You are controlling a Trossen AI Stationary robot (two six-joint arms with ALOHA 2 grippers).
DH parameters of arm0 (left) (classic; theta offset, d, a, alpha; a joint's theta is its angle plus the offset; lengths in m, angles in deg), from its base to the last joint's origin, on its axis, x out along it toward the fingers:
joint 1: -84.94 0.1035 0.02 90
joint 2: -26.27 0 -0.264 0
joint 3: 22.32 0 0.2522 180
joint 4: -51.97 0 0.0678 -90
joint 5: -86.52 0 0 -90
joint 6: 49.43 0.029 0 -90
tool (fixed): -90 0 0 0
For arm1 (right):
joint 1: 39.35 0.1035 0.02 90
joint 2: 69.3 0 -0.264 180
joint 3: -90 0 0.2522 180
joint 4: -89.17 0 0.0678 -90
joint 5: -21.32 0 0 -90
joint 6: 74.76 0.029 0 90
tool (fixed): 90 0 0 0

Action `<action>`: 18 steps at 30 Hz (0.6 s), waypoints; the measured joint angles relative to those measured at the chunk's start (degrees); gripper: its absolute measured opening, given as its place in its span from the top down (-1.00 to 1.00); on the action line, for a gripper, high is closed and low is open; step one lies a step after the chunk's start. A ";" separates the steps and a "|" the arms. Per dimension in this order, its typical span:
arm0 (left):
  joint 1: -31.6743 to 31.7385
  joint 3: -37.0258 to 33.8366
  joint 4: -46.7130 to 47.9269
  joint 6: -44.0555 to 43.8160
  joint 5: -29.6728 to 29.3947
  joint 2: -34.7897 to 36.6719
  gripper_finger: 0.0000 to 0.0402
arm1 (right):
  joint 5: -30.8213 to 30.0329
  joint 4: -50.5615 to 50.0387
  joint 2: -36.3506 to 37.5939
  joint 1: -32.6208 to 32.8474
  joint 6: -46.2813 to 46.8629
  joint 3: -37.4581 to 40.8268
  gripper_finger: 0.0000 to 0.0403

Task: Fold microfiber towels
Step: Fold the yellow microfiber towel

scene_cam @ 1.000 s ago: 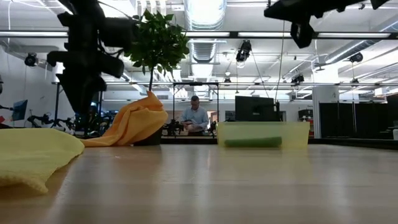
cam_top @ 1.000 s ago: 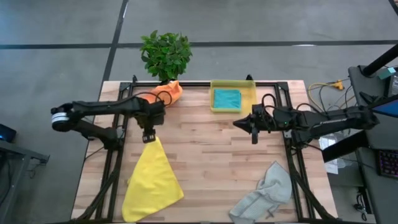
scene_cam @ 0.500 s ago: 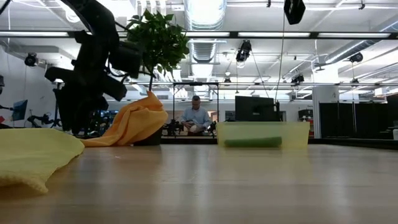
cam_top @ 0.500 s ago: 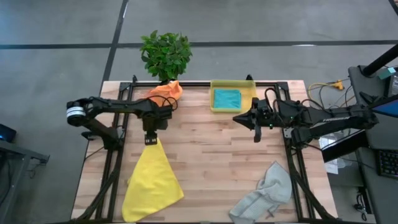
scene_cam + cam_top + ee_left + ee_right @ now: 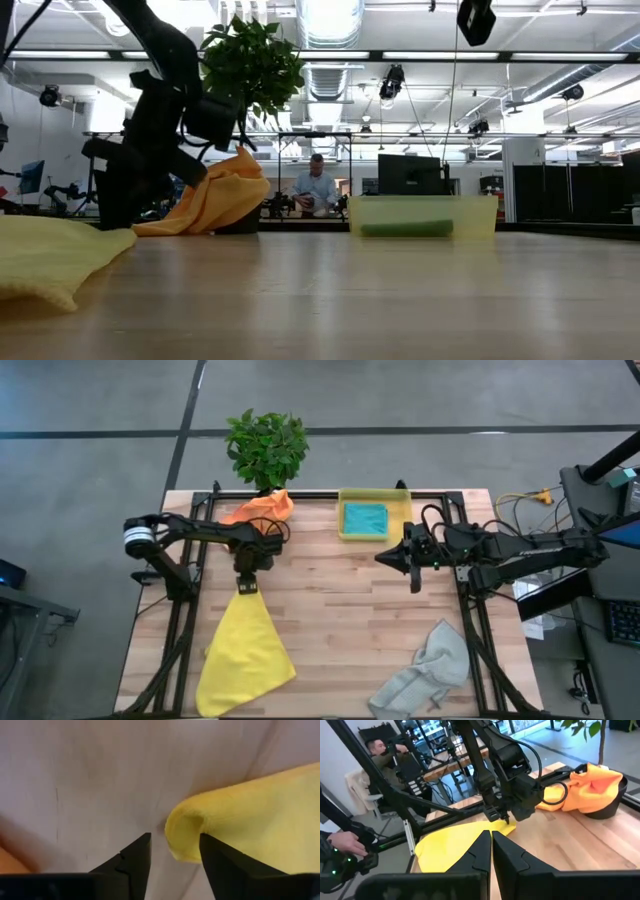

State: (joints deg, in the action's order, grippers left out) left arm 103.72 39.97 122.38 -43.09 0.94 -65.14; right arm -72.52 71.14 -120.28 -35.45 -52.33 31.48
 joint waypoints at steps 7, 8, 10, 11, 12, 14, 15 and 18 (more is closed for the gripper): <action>0.02 -1.78 -0.66 -0.15 -0.32 -0.24 0.79 | 1.03 0.01 0.00 0.00 0.07 0.00 0.96; 0.02 -1.98 -0.66 -0.17 -0.41 -0.13 0.88 | 1.03 0.04 0.00 0.00 0.06 0.00 0.96; 0.01 -2.32 -0.13 -0.77 -0.10 0.25 0.96 | 1.03 0.02 0.00 0.00 0.04 0.00 0.96; -0.01 -2.46 0.30 -1.43 0.38 0.54 0.96 | 1.02 0.04 0.00 0.00 0.04 0.02 0.96; -0.03 -2.48 0.40 -1.60 0.61 1.04 0.96 | 1.03 0.04 0.00 0.00 0.03 0.02 0.96; -0.02 -1.65 1.27 -1.65 0.63 2.34 0.98 | 1.01 0.10 0.00 0.00 0.03 0.02 0.96; -0.02 -1.17 2.31 -1.73 0.61 3.10 0.99 | 1.01 0.10 0.00 0.00 0.03 0.02 0.96; -0.11 1.22 5.72 -3.05 0.69 5.82 0.99 | 1.01 0.21 0.00 0.00 0.05 0.02 0.96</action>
State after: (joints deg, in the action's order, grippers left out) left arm 103.61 41.20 128.11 -46.13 1.63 -59.31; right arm -71.51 71.36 -120.28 -35.45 -52.28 31.50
